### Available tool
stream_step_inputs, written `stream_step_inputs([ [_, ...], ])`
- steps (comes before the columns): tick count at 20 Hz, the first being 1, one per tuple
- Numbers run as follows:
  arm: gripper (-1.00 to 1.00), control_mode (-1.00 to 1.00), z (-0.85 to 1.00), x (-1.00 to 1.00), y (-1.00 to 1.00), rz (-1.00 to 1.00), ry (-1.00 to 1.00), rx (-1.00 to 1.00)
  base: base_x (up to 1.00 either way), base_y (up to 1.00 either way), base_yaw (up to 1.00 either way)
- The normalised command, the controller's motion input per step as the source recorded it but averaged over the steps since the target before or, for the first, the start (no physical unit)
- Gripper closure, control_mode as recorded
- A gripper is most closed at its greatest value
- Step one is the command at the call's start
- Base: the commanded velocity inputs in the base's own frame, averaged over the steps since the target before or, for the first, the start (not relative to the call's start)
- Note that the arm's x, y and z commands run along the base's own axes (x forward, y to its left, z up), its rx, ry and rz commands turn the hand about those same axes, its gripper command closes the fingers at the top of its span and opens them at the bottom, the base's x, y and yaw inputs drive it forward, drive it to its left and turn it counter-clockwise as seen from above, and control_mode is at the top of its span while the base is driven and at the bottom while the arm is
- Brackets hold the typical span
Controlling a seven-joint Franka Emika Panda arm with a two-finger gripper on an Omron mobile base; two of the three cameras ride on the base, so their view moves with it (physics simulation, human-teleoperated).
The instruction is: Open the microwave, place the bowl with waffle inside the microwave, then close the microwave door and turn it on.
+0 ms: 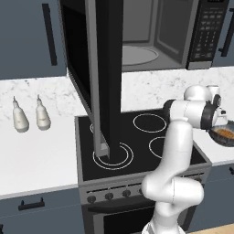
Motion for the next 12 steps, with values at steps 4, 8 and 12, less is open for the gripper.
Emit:
stream_step_inputs([
  [4,1.0,-1.0,0.46,-0.85,0.01,0.06,-0.28,0.13,0.0,0.0,0.0],
  [8,1.0,-1.0,0.73,-0.9,0.27,0.24,-0.39,0.1,0.0,0.0,0.0],
  [12,1.0,-1.0,0.83,-0.8,0.44,0.48,-0.36,-0.02,0.0,0.0,0.0],
])
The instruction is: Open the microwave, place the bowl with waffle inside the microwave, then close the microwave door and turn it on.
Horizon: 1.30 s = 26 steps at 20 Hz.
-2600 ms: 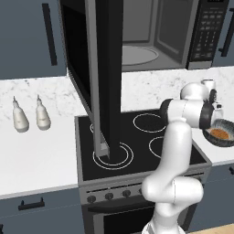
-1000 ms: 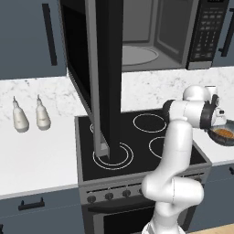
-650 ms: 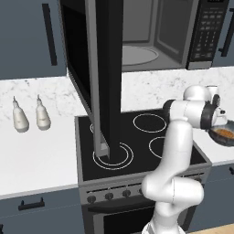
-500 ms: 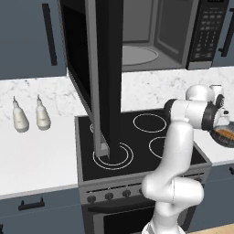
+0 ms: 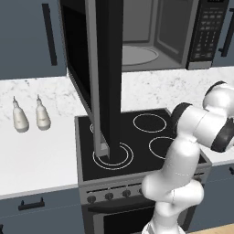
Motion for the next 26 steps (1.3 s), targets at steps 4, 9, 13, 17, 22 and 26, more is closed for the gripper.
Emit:
stream_step_inputs([
  [4,1.0,-1.0,0.97,-0.82,0.51,0.54,-0.27,-0.15,0.0,0.0,0.0],
  [9,1.0,-1.0,0.68,-0.99,0.55,0.49,-0.25,-0.19,0.0,0.0,0.0],
  [13,1.0,-1.0,0.34,-0.75,0.8,0.42,-0.2,-0.17,0.0,0.0,0.0],
  [17,1.0,-1.0,0.54,-0.28,1.0,0.25,-0.06,-0.16,0.0,0.0,0.0],
  [22,1.0,-1.0,0.83,-0.21,1.0,0.25,0.0,-0.19,0.0,0.0,0.0],
  [26,1.0,-1.0,0.92,-0.27,1.0,0.29,0.0,-0.13,0.0,0.0,0.0],
])
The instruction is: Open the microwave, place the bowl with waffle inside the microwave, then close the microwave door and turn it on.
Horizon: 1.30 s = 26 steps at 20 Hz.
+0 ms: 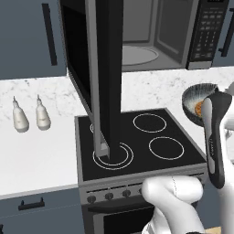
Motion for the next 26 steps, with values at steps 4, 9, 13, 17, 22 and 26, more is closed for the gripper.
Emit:
stream_step_inputs([
  [4,1.0,-1.0,0.87,-0.18,0.99,0.34,-0.03,-0.05,0.0,0.0,0.0],
  [9,1.0,-1.0,0.87,-0.04,0.74,0.36,-0.12,0.0,0.0,0.0,0.0],
  [13,1.0,-1.0,0.52,0.16,0.8,0.21,-0.16,0.0,0.0,0.0,0.0],
  [17,1.0,-1.0,0.51,0.56,0.66,0.14,-0.09,0.0,0.0,0.0,0.0],
  [22,1.0,-1.0,0.33,0.97,0.5,0.06,0.05,-0.01,0.0,0.0,0.0],
  [26,1.0,-1.0,0.01,1.0,0.34,0.0,0.12,-0.02,0.0,0.0,0.0],
])
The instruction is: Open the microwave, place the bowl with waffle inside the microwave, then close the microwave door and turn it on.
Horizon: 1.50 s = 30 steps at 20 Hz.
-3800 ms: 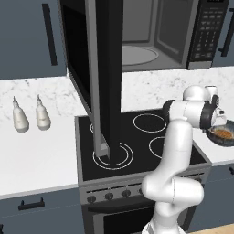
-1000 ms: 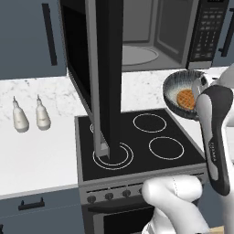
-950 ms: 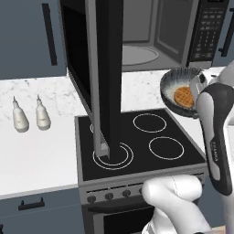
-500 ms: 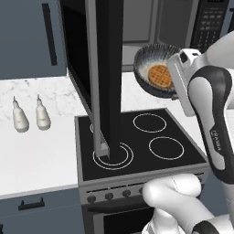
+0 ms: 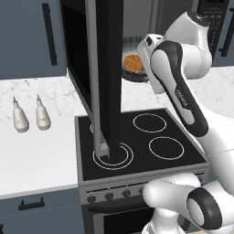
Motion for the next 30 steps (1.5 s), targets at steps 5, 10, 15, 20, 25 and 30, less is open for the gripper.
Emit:
stream_step_inputs([
  [5,1.0,-1.0,0.04,1.0,0.15,0.0,0.05,0.0,0.0,0.0,0.0],
  [10,1.0,-1.0,0.02,0.99,0.0,-0.01,0.0,0.0,0.0,0.0,0.0],
  [15,1.0,-1.0,0.0,0.97,0.0,-0.04,0.0,0.0,0.0,0.0,0.0],
  [20,1.0,-1.0,0.0,0.76,0.0,-0.03,-0.01,0.0,0.0,0.0,0.0],
  [25,1.0,-1.0,-0.11,0.33,-0.1,-0.07,-0.08,0.02,0.0,0.0,0.0],
  [30,1.0,-1.0,-0.17,0.08,-0.1,-0.06,0.0,0.01,0.0,0.0,0.0],
])
